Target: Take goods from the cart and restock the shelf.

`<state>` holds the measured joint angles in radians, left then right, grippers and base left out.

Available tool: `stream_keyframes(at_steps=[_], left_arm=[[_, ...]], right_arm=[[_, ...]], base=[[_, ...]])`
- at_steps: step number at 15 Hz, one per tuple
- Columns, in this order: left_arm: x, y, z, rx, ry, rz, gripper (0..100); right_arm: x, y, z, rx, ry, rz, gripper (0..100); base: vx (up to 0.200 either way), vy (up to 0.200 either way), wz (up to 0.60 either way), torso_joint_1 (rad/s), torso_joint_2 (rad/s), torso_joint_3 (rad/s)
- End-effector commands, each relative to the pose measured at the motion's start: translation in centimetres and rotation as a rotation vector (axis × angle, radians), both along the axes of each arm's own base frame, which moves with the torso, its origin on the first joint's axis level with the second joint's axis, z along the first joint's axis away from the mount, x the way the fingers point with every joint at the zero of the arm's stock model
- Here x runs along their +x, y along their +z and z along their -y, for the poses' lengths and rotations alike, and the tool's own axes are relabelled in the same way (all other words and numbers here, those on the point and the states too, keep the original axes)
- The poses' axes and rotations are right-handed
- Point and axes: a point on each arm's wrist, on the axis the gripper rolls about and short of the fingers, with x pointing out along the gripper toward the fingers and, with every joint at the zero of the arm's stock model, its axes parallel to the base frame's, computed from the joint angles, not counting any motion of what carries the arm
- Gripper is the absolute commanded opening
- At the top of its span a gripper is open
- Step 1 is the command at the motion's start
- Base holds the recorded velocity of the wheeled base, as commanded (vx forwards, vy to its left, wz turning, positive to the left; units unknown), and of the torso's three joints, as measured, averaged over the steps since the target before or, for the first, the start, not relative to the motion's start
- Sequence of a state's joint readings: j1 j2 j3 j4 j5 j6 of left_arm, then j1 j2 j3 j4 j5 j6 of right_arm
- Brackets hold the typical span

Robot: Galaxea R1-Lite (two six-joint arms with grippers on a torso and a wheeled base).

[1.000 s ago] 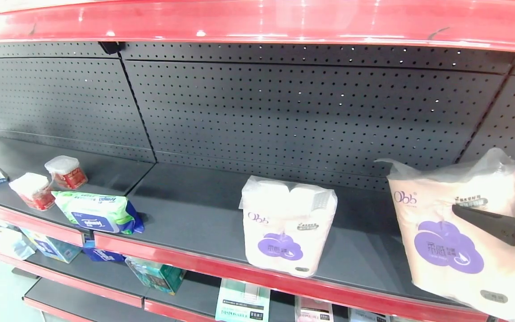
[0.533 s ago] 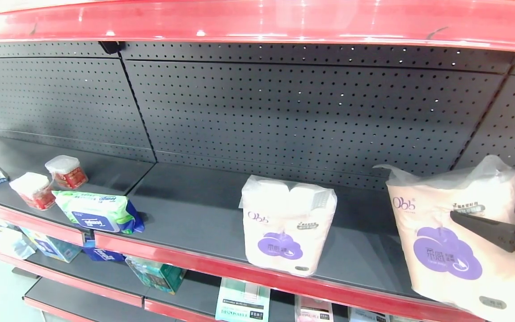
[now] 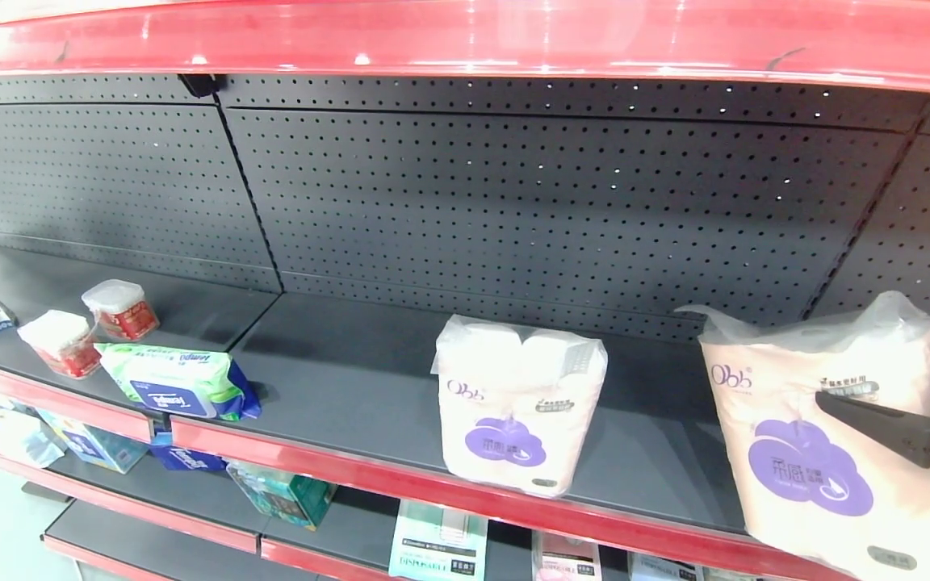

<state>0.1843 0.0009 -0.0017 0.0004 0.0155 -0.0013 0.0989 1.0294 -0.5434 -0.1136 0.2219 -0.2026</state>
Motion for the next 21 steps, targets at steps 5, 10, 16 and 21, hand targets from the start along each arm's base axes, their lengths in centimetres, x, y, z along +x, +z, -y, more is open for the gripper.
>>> stream_keyframes(at_steps=[5, 10, 16, 21], left_arm=[[0.0, 0.0, 0.0, -0.002, -0.003, 0.001, 100], [0.0, 0.0, 0.0, -0.002, -0.003, 0.000, 100], [0.0, 0.0, 0.0, -0.002, -0.003, 0.001, 100], [0.0, 0.0, 0.0, -0.002, -0.003, 0.000, 100]], right_arm=[[1.1, -0.1, -0.2, -0.003, 0.006, -0.028, 0], [5.9, -1.3, -0.7, 0.013, 0.042, -0.018, 0], [9.7, -1.4, -1.2, 0.053, 0.128, -0.049, 0], [13.4, -2.7, -1.9, 0.072, 0.188, -0.011, 0]], base=[[0.000, 0.000, 0.00, 0.000, 0.00, 0.000], [0.000, 0.000, 0.00, 0.000, 0.00, 0.000], [0.000, 0.000, 0.00, 0.000, 0.00, 0.000], [0.000, 0.000, 0.00, 0.000, 0.00, 0.000]])
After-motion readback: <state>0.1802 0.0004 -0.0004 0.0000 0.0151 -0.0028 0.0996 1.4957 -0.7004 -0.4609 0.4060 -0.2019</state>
